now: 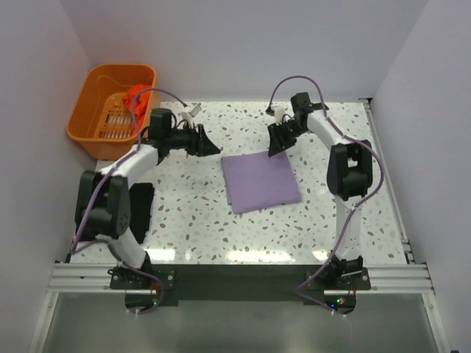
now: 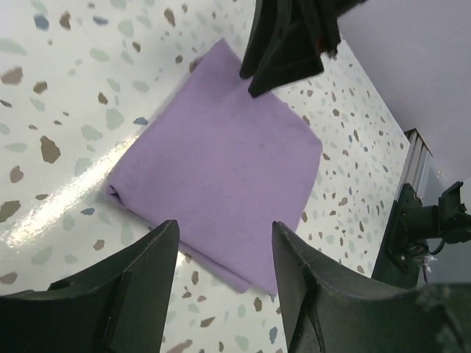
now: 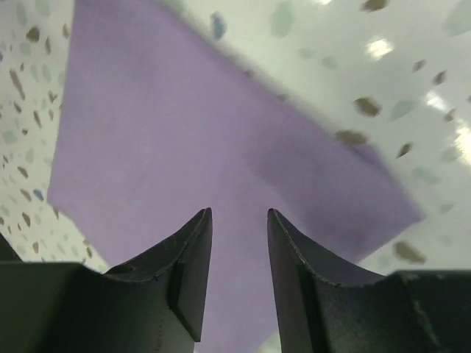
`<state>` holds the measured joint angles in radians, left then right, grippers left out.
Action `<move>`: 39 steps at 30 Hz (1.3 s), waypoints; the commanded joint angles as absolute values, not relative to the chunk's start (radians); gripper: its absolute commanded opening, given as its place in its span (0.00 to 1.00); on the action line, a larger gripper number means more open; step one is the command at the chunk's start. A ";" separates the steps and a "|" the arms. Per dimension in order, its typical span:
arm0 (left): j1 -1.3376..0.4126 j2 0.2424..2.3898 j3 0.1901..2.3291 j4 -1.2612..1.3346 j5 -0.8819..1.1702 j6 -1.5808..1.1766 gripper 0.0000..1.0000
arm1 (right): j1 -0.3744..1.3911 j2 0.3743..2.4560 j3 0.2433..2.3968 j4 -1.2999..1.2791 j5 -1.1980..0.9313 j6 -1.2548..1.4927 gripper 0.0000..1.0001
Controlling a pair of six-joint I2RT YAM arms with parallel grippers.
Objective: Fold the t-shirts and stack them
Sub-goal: Fold the tshirt, then neatly place the folded tshirt to the corner
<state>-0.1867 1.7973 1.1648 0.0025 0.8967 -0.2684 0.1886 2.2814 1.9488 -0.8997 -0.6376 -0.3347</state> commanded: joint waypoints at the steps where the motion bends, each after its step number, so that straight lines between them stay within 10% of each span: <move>1: -0.154 1.533 1.082 -0.126 0.764 -0.207 0.59 | 0.343 1.974 1.809 -0.861 -0.502 -0.341 0.40; 11: -0.086 1.252 0.829 -0.287 0.604 -0.420 0.71 | 0.811 1.741 1.378 -0.730 -0.143 -0.330 0.47; 26: -0.041 1.242 0.729 -0.319 0.545 -0.495 0.80 | 0.936 1.988 1.359 -0.598 -0.068 -0.322 0.47; 28: -0.041 1.259 0.724 -0.315 0.558 -0.503 0.80 | 0.936 2.000 1.350 -0.595 -0.066 -0.333 0.40; 31: -0.041 1.291 0.701 -0.285 0.590 -0.528 0.79 | 0.930 1.987 1.330 -0.588 -0.064 -0.334 0.01; 39: -0.080 1.433 0.624 -0.077 0.684 -0.689 0.77 | 0.884 1.789 1.292 -0.545 -0.219 -0.347 0.00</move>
